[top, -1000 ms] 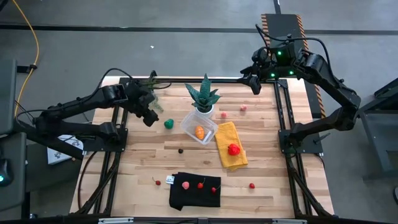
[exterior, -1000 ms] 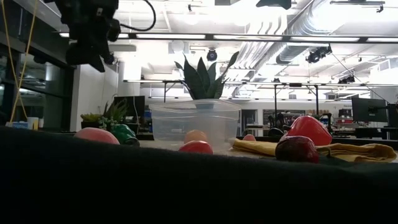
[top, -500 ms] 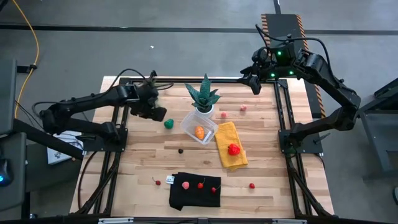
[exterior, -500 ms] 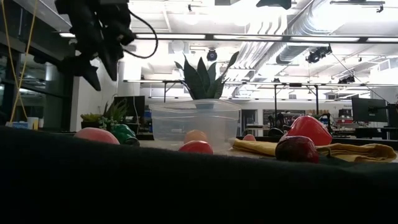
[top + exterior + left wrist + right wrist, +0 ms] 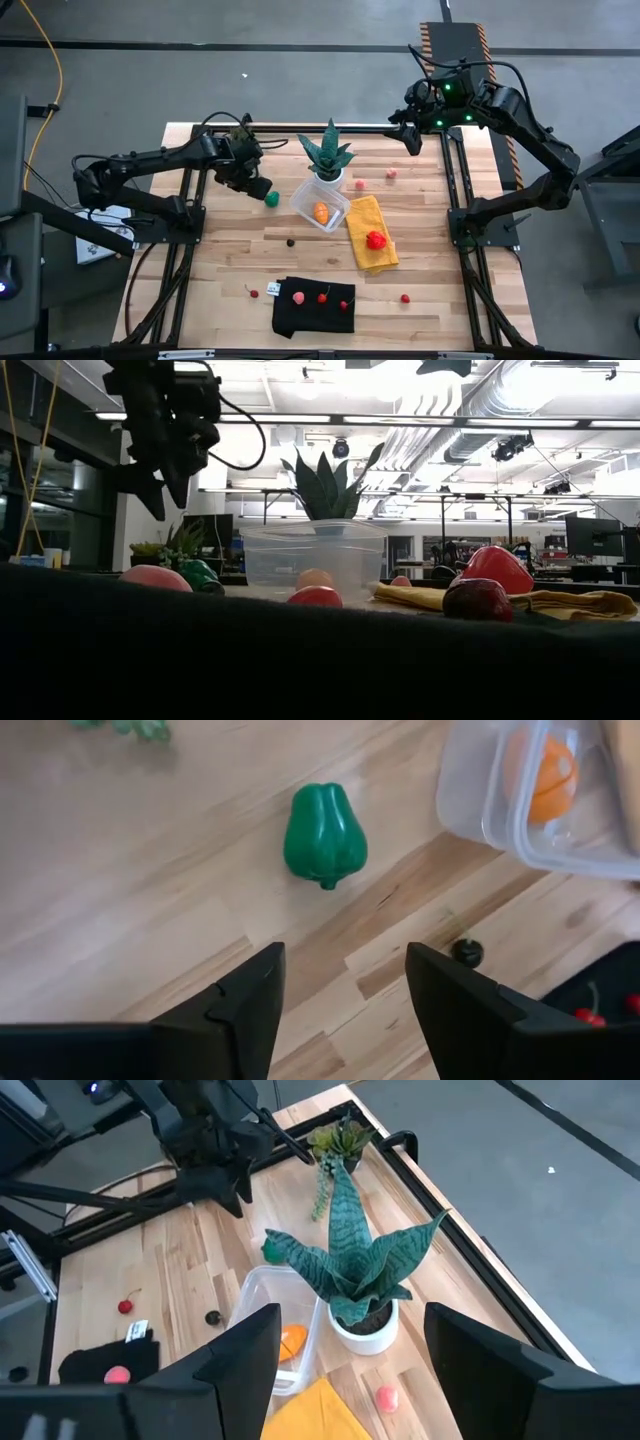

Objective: Pick and placing Produce into tupperware
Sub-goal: Put the green bell pepper into the transparent container

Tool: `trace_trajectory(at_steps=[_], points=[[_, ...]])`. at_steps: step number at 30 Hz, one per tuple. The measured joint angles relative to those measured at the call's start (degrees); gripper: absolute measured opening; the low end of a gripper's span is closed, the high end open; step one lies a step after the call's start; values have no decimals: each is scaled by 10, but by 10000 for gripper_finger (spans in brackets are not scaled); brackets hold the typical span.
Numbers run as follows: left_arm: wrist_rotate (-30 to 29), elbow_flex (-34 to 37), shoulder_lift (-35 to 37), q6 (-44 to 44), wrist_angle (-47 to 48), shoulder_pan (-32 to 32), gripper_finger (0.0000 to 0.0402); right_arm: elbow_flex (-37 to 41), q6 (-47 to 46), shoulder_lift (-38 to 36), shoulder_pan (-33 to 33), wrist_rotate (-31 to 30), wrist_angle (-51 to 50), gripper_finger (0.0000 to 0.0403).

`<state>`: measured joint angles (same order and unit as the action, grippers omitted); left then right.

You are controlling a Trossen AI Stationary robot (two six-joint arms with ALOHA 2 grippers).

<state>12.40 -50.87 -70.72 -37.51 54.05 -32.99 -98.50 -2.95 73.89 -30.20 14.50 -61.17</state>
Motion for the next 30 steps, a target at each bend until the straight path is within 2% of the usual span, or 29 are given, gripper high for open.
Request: trace_trajectory(at_steps=[4,9,13,16,20,24,27,30], points=[[-2,0,0,53,-1,0,193,0,3,0,0,0,-7,238],[-31,0,0,115,-1,0,195,0,2,0,0,0,-10,238],[-34,0,0,98,2,0,195,0,0,0,0,0,-13,238],[-12,0,0,91,5,0,195,0,-10,0,0,0,-14,238],[12,0,0,160,6,5,195,0,-11,0,0,0,-14,238],[13,0,0,238,23,26,195,0,-11,0,0,0,-14,238],[-8,0,0,261,48,52,195,0,-16,0,0,0,-14,238],[-40,0,0,232,56,78,195,0,-22,0,1,0,-14,238]])
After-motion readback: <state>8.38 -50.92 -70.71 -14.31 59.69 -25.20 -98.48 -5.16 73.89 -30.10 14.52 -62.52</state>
